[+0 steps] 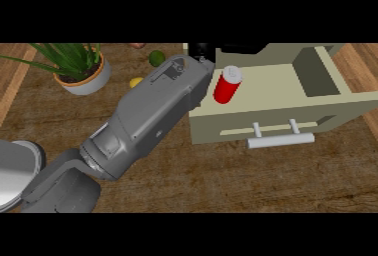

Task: Pick up the can, place it into the drawer and close the drawer

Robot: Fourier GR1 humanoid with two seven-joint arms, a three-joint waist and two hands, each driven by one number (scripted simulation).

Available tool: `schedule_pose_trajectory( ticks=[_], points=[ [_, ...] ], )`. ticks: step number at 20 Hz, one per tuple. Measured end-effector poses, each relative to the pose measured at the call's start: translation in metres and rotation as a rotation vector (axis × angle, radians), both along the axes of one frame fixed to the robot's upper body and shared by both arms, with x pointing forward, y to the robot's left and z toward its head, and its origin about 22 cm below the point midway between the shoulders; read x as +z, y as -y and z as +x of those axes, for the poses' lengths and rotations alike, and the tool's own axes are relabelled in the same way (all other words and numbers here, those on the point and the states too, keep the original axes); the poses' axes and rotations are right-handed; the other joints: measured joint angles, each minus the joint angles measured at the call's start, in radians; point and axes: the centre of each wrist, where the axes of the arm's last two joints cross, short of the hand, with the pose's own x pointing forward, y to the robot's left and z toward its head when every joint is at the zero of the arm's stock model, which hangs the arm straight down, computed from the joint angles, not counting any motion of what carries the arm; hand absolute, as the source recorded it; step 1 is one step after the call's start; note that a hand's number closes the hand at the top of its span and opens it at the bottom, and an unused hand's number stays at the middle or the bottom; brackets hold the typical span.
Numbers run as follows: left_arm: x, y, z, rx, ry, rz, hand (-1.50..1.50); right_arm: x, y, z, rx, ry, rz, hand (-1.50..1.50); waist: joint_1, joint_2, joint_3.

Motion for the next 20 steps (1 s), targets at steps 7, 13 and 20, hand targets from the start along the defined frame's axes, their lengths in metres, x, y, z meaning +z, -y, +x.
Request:
schedule_pose_trajectory(
  ticks=[7,13,20],
  points=[
    [-0.002,0.001,0.0,0.035,-0.003,-0.006,-1.5,-0.001,0.0,0.005,-0.008,0.004,-0.003,-1.5,-0.001,0.0,0.0],
    [-0.006,0.002,-0.002,0.045,0.012,-0.021,-1.5,0.005,-0.003,0.007,-0.007,0.032,-0.031,-1.5,-0.003,0.001,0.0],
    [-0.003,0.006,-0.005,0.028,0.048,-0.064,-1.5,0.026,-0.003,0.012,0.014,0.141,-0.273,-1.5,0.008,0.0,0.0]
  ],
)
